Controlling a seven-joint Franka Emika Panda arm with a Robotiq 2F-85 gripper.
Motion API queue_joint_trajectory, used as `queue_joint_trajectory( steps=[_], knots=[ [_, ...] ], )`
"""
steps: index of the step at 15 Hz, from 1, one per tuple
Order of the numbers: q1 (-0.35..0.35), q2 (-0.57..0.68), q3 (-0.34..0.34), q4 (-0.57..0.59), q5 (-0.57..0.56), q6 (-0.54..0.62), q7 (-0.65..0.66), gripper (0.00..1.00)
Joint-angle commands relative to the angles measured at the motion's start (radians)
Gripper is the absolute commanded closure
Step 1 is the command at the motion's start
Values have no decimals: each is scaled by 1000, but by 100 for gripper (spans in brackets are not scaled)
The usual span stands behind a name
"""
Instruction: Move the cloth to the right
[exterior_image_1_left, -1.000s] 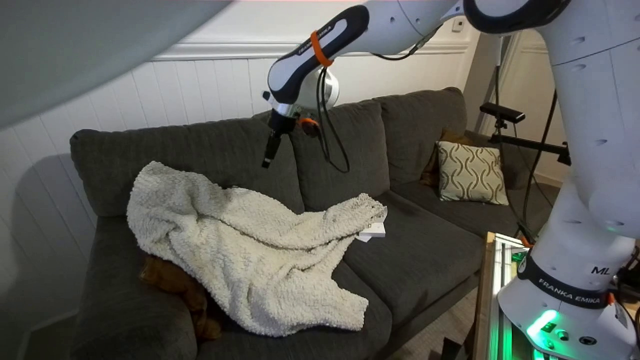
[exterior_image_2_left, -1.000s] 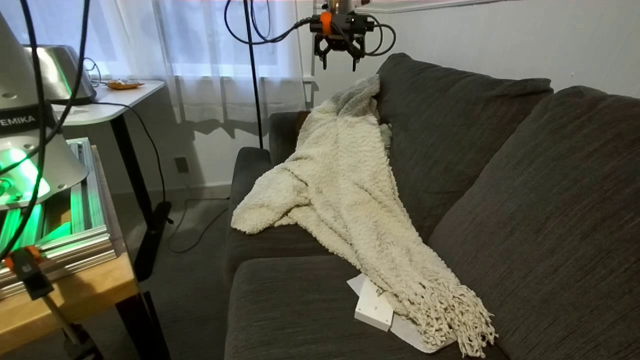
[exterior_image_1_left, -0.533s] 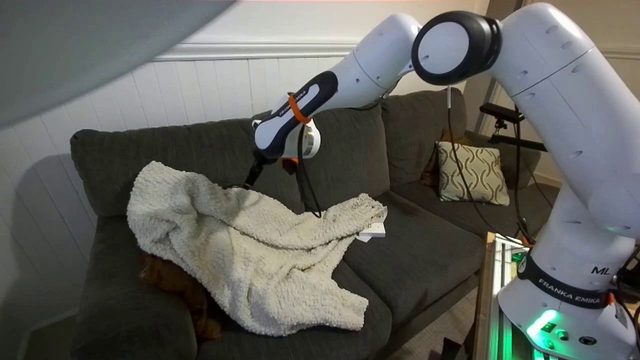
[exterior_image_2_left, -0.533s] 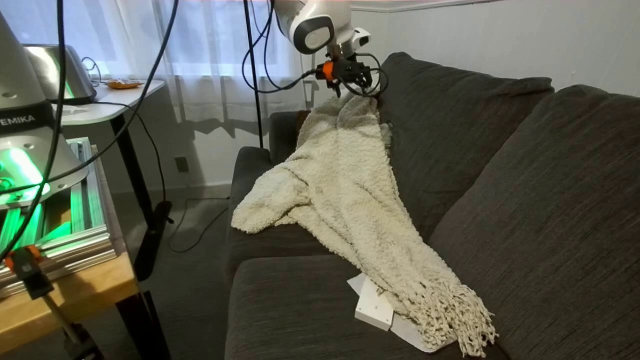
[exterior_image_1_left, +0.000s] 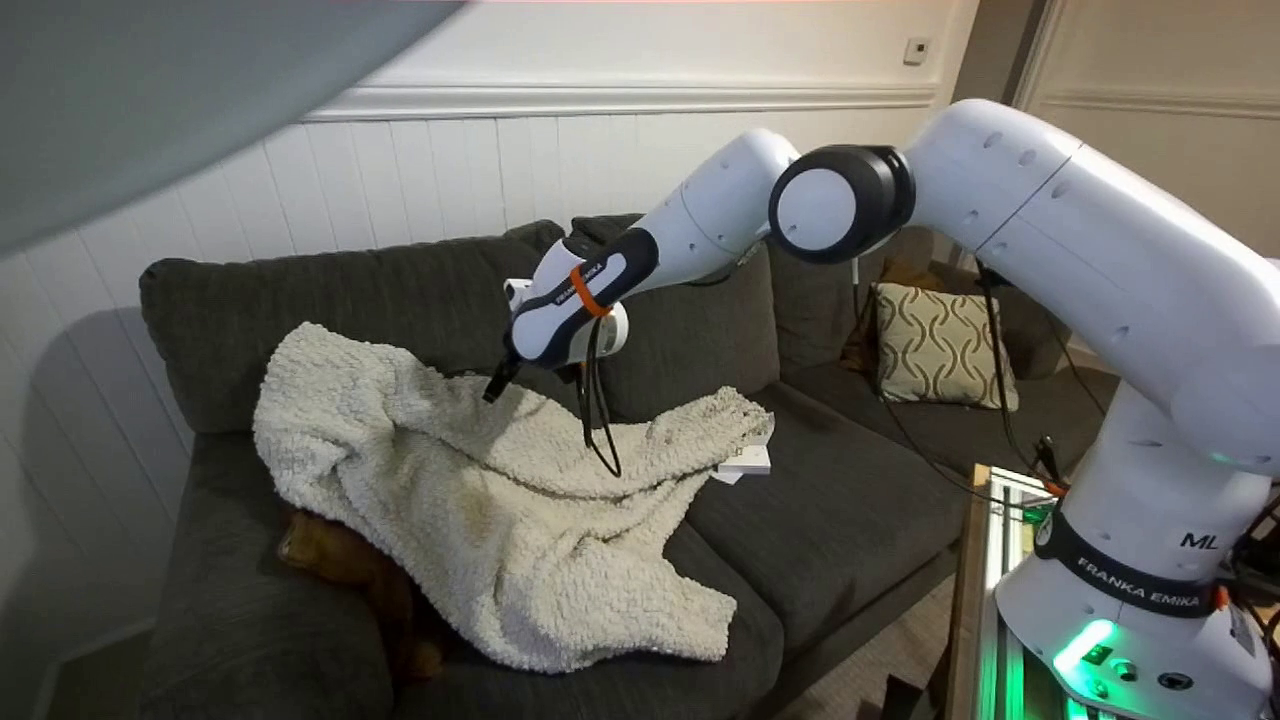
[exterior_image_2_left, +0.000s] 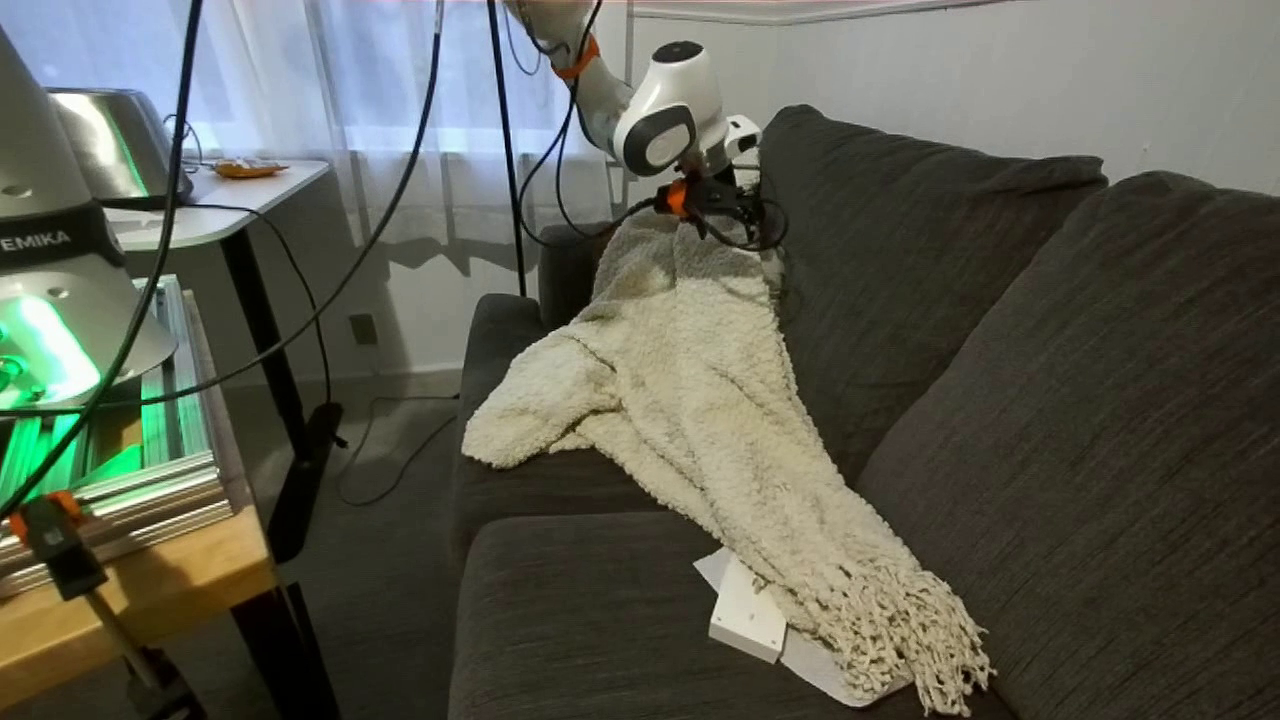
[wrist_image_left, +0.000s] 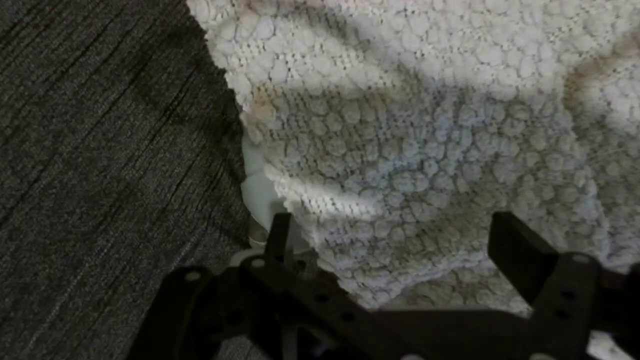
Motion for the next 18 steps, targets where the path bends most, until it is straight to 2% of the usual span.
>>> queue_joint_trajectory(
  steps=[1, 2, 4, 5, 8, 13, 14, 18],
  knots=[
    [1, 142, 2, 204, -87, -56, 90, 0],
    [0, 160, 4, 227, -100, -79, 101, 25],
    [3, 186, 3, 270, -119, -123, 119, 34],
    [5, 194, 2, 287, -127, -146, 123, 41],
    [37, 179, -65, 305, -144, -228, 197, 64],
    [47, 183, -99, 373, -141, -350, 258, 97],
    [51, 183, -113, 384, -142, -375, 280, 100],
    [51, 176, -152, 432, -139, -520, 356, 99]
  ],
)
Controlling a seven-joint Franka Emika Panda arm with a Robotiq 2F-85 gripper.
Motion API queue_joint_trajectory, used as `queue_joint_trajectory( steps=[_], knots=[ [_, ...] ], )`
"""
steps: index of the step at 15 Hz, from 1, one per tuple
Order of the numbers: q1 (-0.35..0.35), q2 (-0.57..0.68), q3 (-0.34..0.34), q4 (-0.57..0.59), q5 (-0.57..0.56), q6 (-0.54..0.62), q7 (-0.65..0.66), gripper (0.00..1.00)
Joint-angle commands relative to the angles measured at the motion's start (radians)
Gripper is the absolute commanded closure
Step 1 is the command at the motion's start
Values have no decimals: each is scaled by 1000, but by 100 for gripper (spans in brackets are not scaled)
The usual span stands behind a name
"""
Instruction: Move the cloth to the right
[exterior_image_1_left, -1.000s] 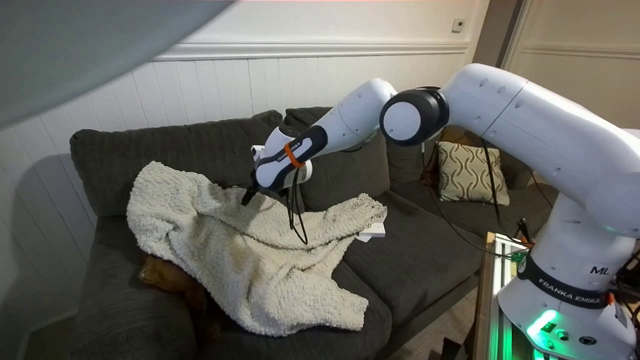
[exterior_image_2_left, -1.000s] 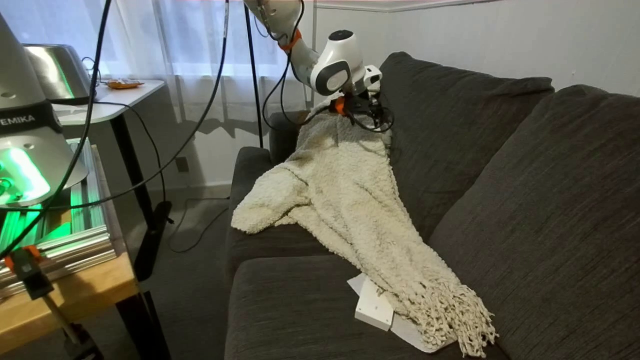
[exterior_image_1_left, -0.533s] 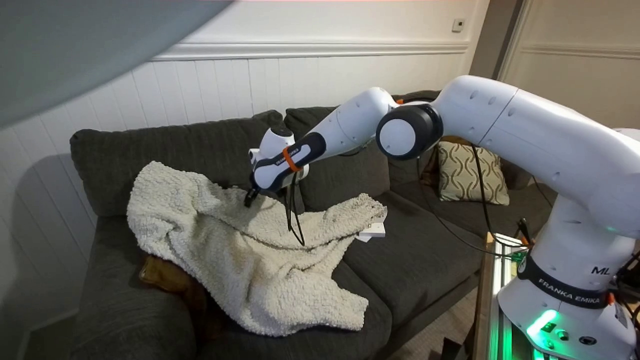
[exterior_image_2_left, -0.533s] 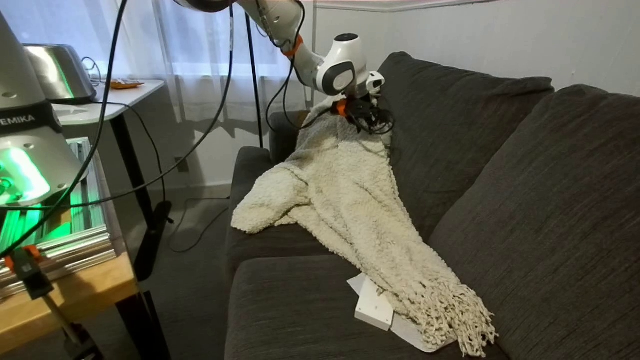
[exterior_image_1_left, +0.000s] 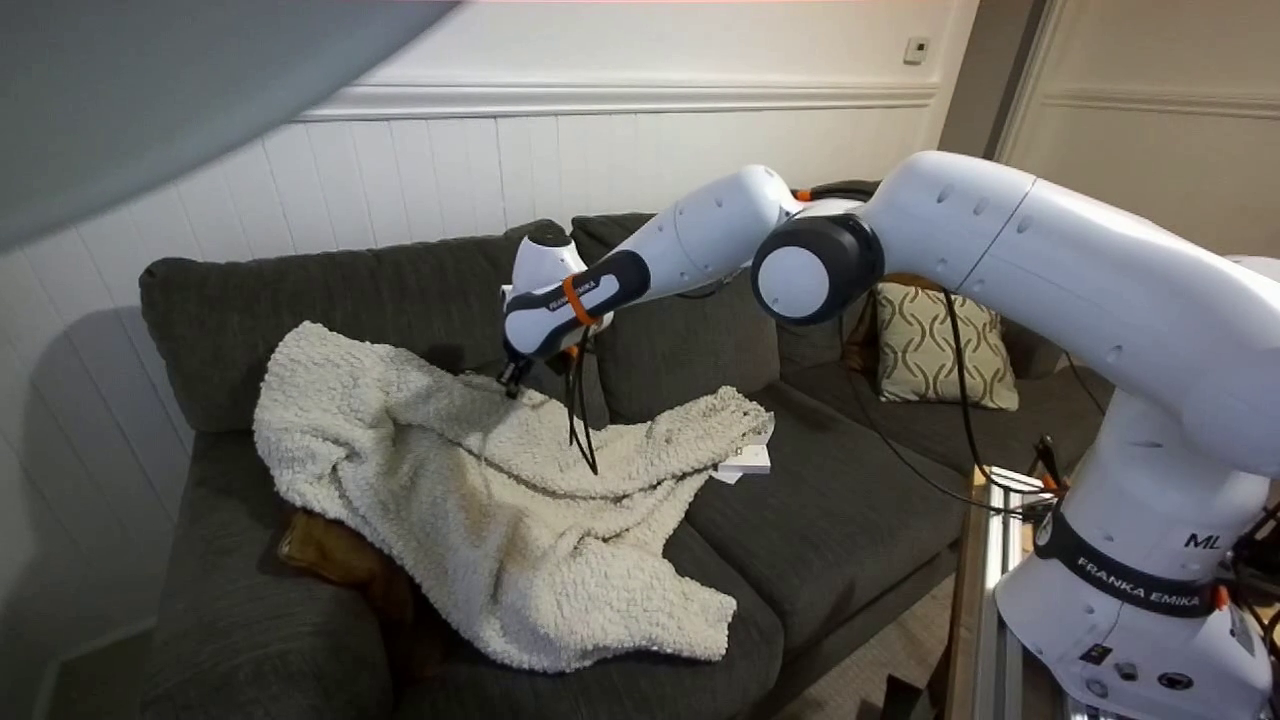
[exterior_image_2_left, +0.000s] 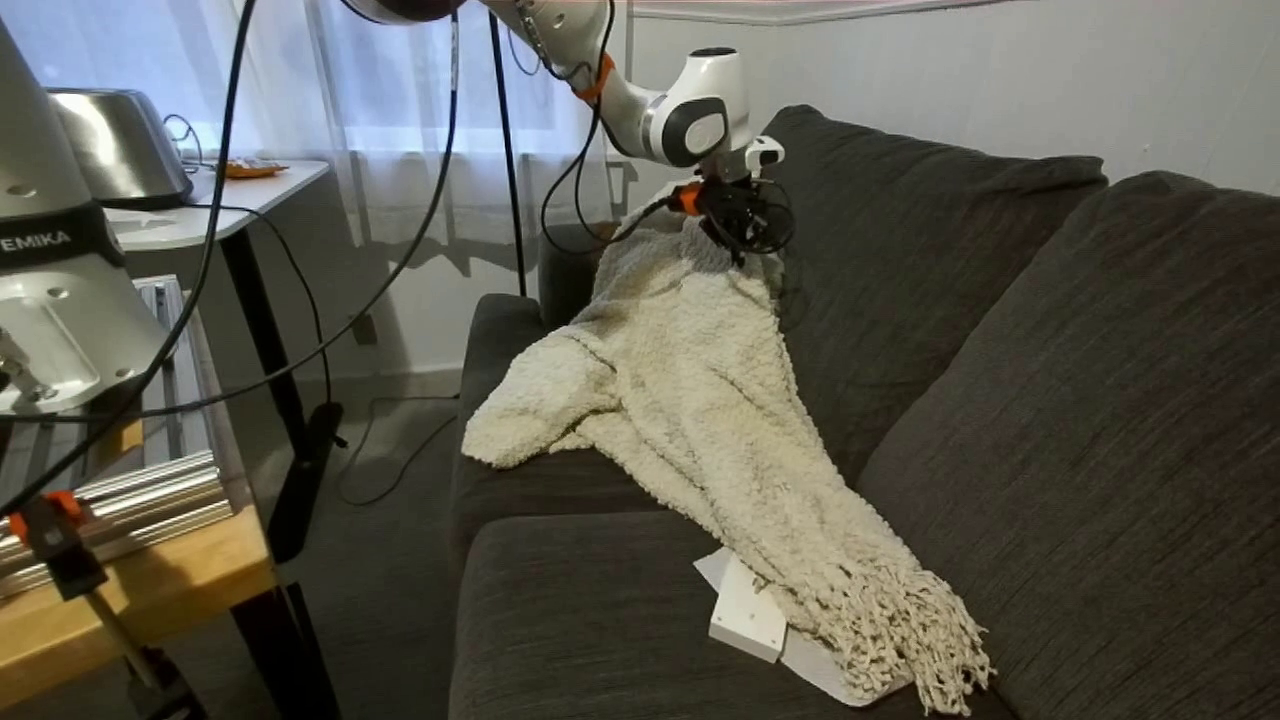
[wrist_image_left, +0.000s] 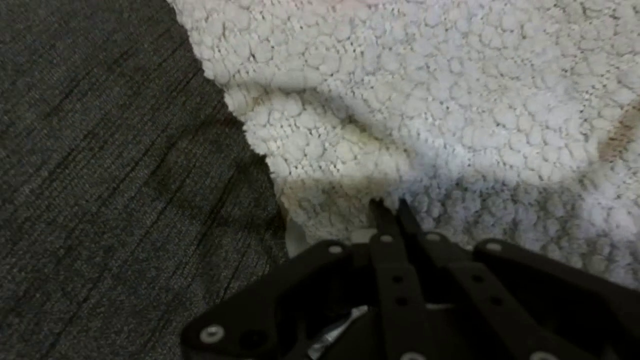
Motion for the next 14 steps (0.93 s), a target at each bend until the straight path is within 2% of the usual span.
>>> queue_joint_trajectory(
  steps=[1, 2, 4, 8, 14],
  knots=[
    [1, 11, -49, 83, -29, -142, 99, 100],
    [-6, -1, -64, 92, -30, -190, 119, 99],
    [-53, -71, -54, 72, 14, -344, 69, 99],
    [-186, -172, -17, 67, 94, -582, 40, 99],
    [-391, -248, -39, 141, 214, -768, 128, 99]
  ],
)
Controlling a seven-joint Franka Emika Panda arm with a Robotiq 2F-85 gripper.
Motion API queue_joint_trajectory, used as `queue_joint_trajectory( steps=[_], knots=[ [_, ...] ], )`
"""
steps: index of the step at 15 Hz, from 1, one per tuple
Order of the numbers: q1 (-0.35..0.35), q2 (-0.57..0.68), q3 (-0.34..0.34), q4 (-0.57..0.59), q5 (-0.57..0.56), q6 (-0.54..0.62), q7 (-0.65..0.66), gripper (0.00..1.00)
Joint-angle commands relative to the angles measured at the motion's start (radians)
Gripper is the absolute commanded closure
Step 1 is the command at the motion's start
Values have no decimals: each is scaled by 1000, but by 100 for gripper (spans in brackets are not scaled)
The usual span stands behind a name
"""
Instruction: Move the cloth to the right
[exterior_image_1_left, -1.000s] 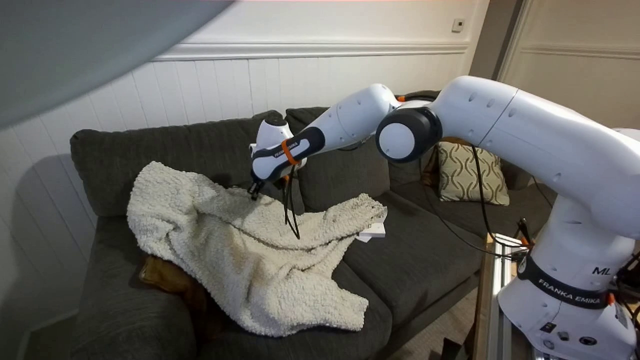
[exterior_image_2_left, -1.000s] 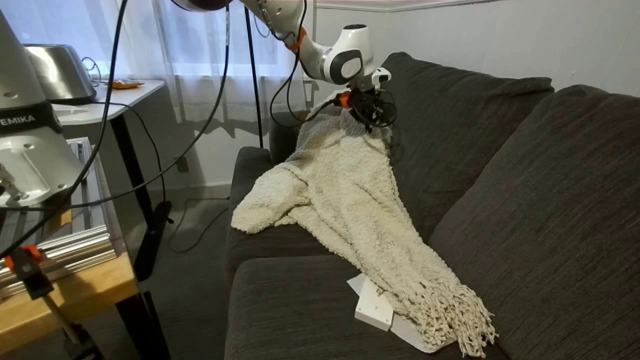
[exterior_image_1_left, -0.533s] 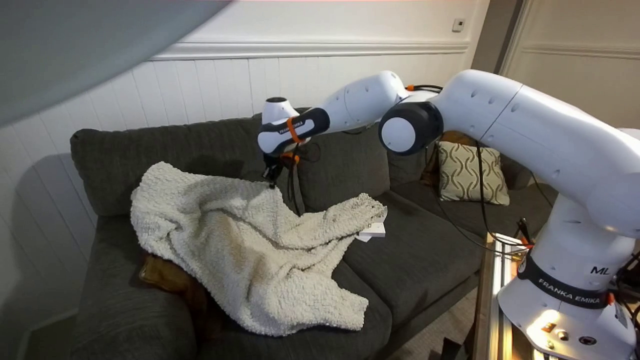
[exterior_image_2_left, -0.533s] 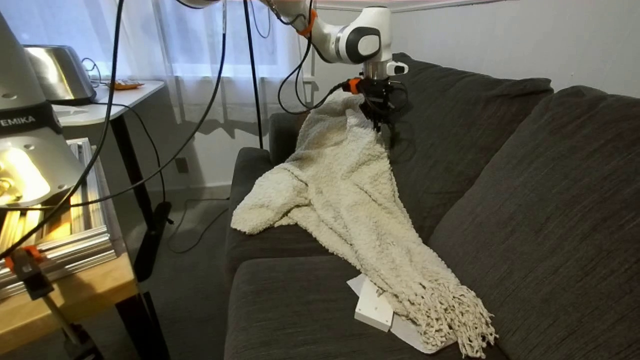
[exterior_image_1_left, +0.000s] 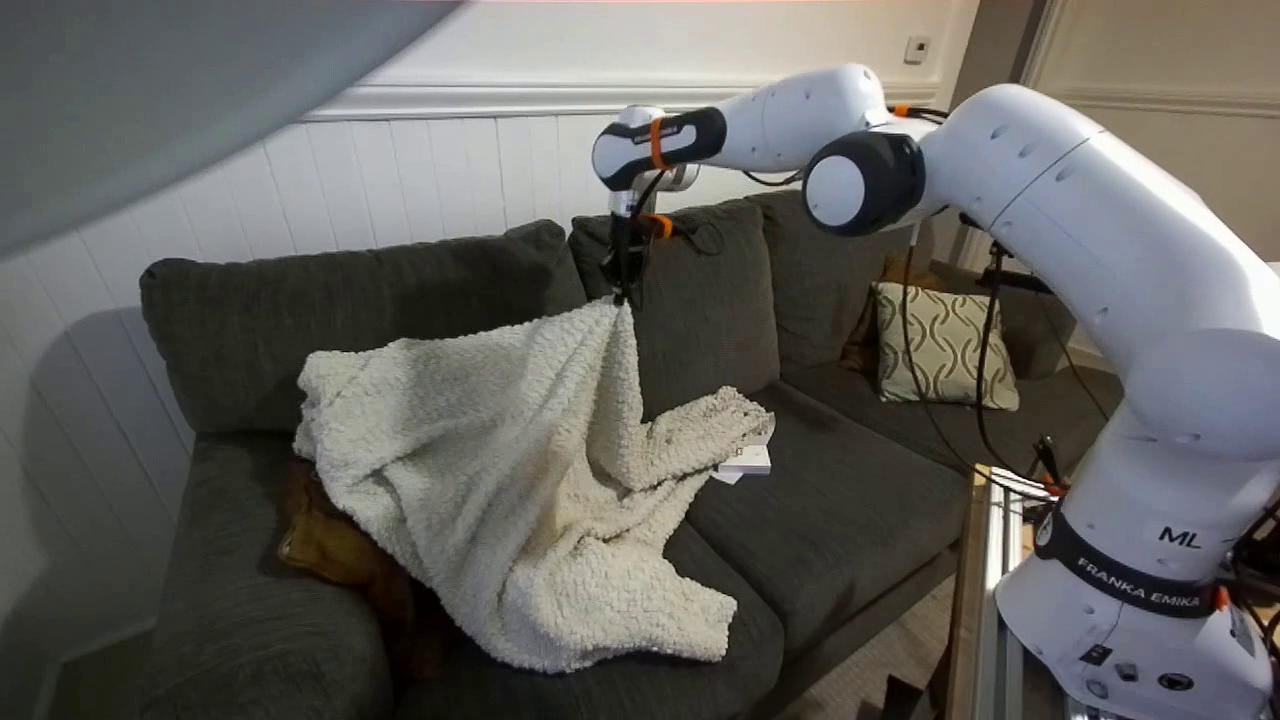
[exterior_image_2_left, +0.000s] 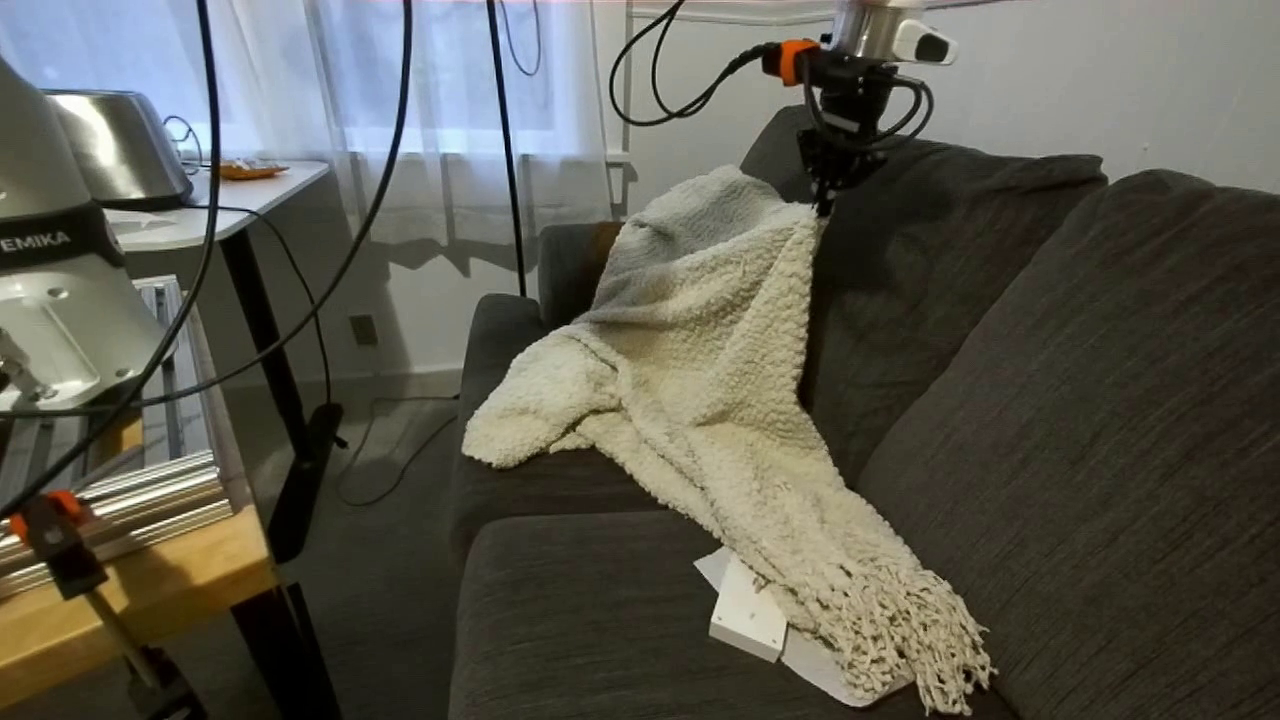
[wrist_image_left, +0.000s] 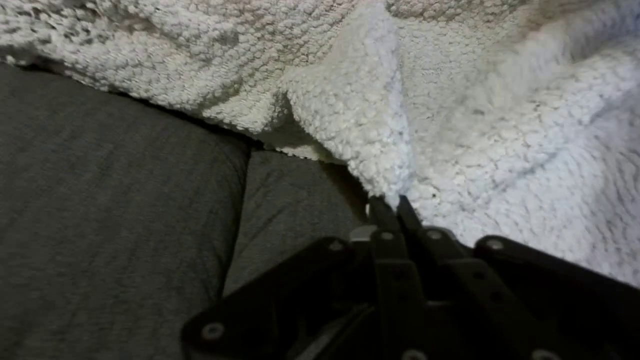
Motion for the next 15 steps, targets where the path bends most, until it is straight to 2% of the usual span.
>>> queue_joint_trajectory(
  steps=[1, 7, 15],
  knots=[
    [-120, -31, -1, 58, 67, -103, 62, 99],
    [-307, 18, -11, 239, 112, -146, 197, 99],
    [-458, 83, -6, 401, 101, -96, 446, 99]
  ],
)
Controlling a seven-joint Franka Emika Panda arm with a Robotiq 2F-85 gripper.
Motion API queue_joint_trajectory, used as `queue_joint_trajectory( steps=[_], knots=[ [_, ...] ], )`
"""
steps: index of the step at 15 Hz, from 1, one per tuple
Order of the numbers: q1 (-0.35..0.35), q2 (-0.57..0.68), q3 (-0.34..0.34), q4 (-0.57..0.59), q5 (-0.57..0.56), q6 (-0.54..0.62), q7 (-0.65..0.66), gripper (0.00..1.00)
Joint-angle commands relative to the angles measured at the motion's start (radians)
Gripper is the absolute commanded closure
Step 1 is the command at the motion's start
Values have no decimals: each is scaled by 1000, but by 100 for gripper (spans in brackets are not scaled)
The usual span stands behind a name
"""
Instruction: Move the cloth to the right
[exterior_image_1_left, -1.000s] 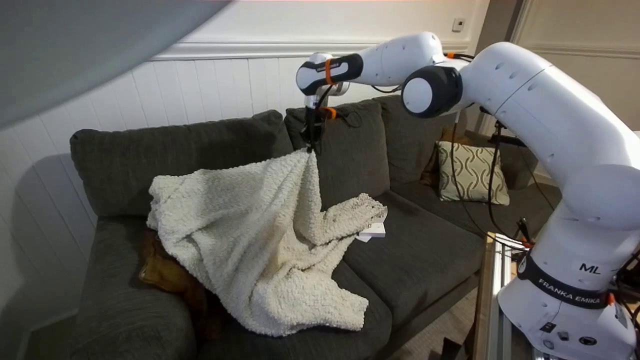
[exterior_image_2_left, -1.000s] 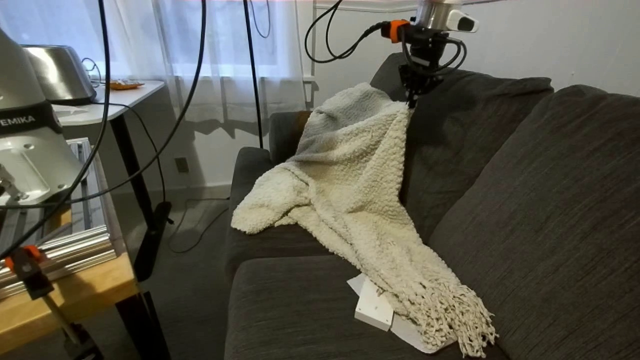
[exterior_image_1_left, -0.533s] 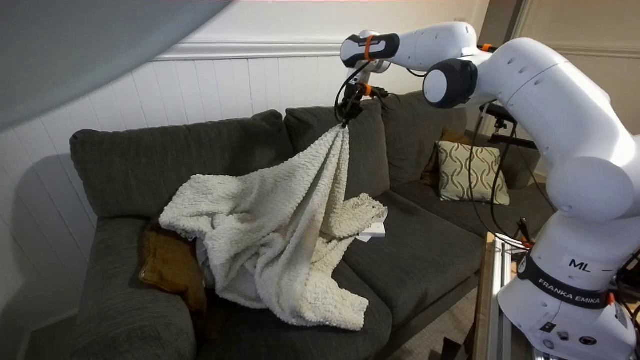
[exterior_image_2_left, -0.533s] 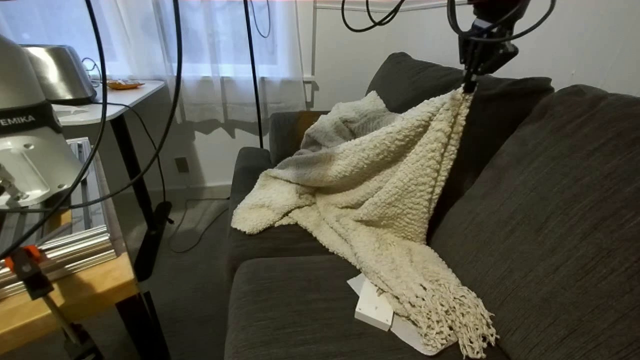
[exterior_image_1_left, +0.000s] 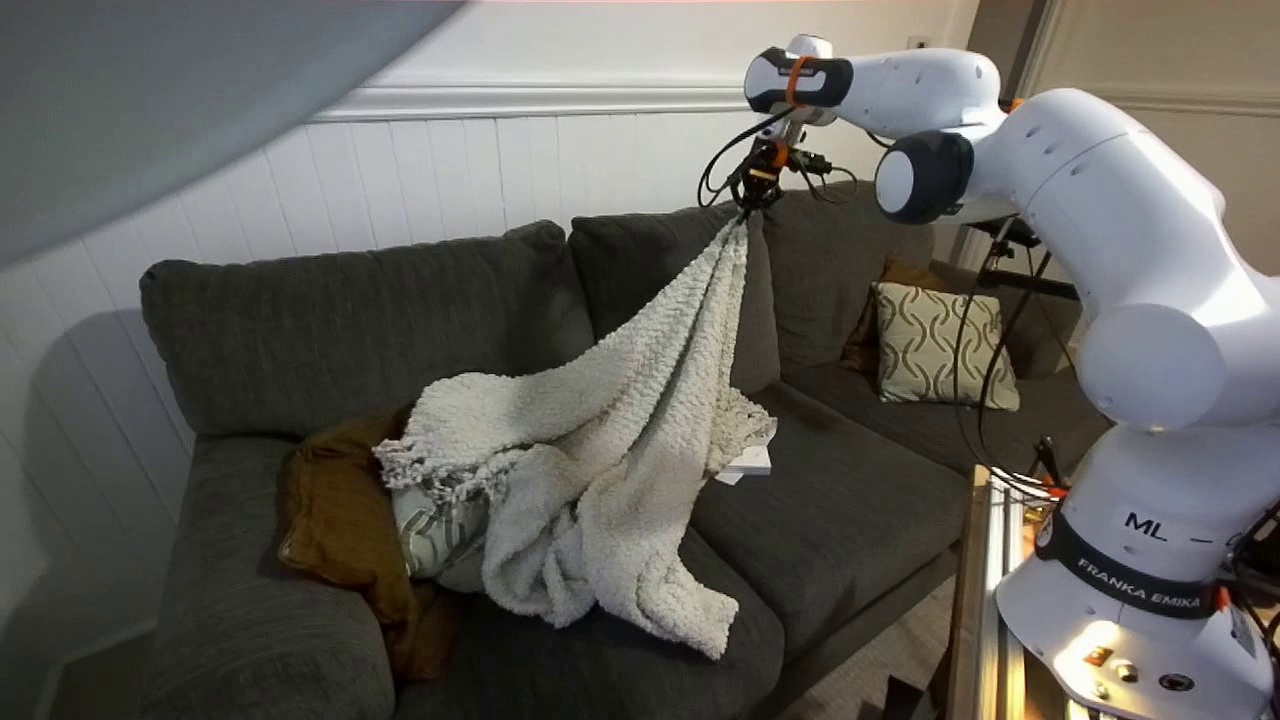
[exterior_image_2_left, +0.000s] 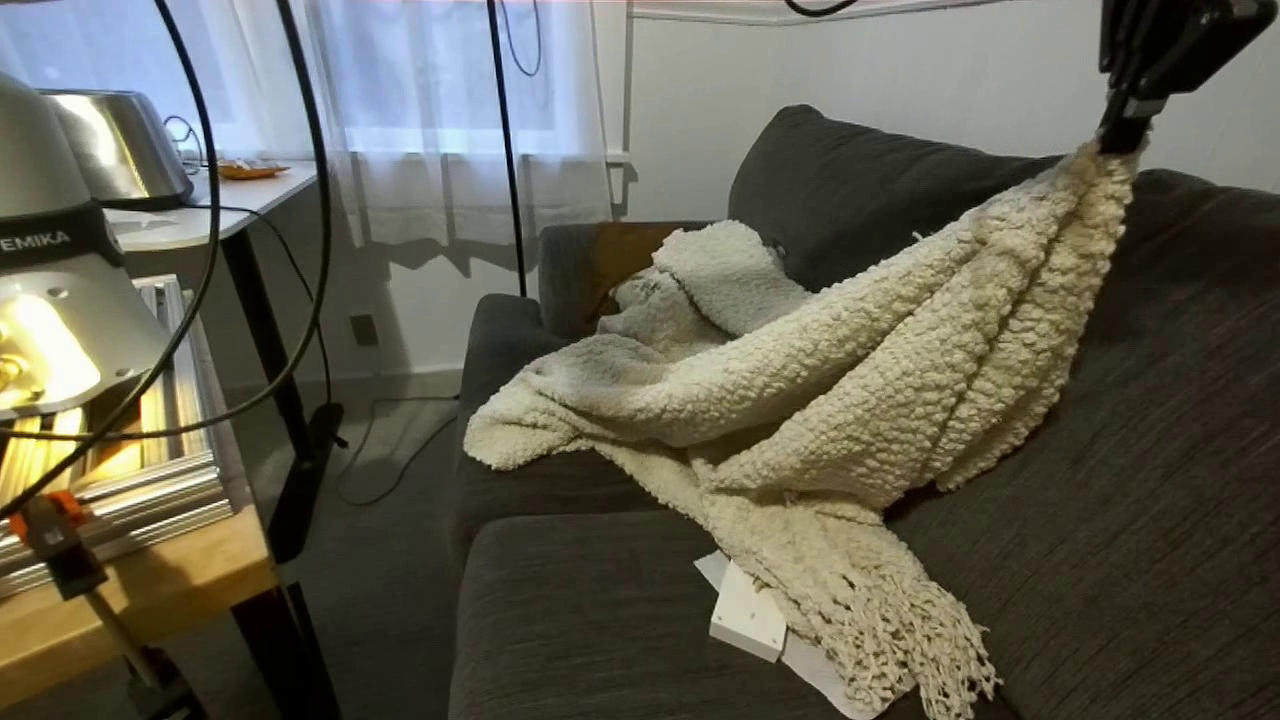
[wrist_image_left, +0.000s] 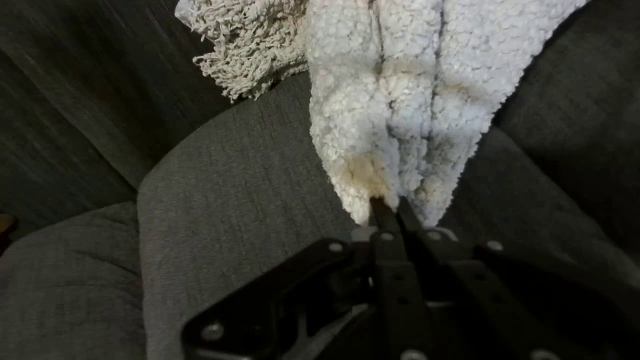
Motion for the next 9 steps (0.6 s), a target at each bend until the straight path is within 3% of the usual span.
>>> queue_joint_trajectory(
  steps=[1, 2, 3, 9],
  knots=[
    [-58, 63, 5, 131, 13, 14, 134, 99],
    [-37, 67, 12, 126, -12, -38, 76, 99],
    [-42, 12, 14, 25, -13, 3, 70, 97],
    [-27, 36, 17, 41, -16, -8, 69, 97]
  ],
)
